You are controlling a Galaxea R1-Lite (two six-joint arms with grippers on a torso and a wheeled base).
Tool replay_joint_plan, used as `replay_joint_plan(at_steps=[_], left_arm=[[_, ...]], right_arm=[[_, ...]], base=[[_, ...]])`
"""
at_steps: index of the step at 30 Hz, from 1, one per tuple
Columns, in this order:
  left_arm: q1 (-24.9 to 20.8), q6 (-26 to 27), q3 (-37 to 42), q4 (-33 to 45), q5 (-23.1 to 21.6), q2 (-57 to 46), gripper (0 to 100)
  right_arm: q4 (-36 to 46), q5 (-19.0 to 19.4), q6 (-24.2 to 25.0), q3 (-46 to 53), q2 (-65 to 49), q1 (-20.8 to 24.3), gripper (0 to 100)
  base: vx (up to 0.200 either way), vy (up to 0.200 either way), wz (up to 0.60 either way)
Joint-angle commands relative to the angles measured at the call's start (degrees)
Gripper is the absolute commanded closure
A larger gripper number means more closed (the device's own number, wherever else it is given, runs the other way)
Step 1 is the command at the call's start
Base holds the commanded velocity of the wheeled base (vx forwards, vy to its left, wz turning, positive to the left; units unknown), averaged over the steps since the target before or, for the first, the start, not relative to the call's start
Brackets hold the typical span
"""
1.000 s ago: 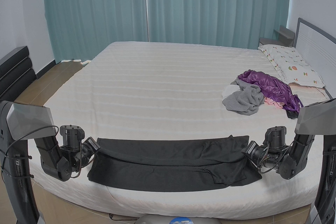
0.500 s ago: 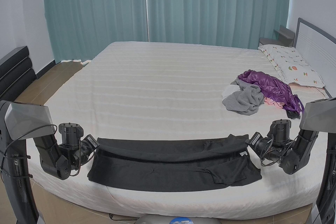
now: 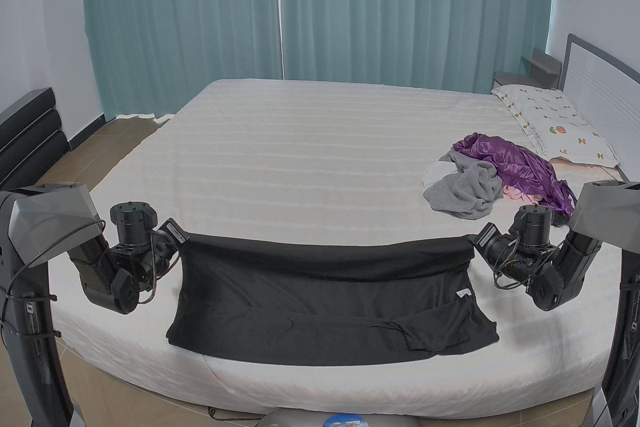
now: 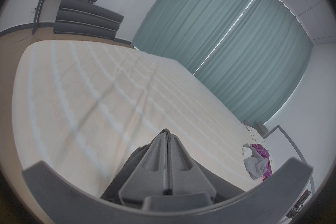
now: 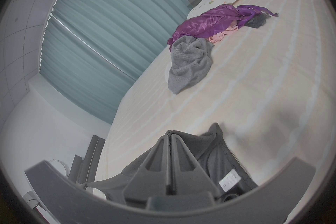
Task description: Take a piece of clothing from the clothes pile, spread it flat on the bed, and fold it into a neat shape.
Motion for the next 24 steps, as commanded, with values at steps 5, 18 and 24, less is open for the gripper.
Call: replay_joint_plan(at_steps=[5,18,24], left_arm=[[0.09,0.87,-6.81,0.90,0.02,2.73,100],[0.97,0.96,-11.29,0.90,0.02,5.98,100],[1.06,2.45,-9.54,1.25,0.02,6.78,100]], right_arm=[[3.48,0.03,-0.19,-6.63,0.91,-0.41,100],[7.61,-0.06,-0.19,-13.22,3.63,-0.49,100],[7.61,0.03,-1.24,-10.49,2.93,-0.49,100]], base=[[0.000,0.000,0.00],[0.000,0.000,0.00],[0.000,0.000,0.00]])
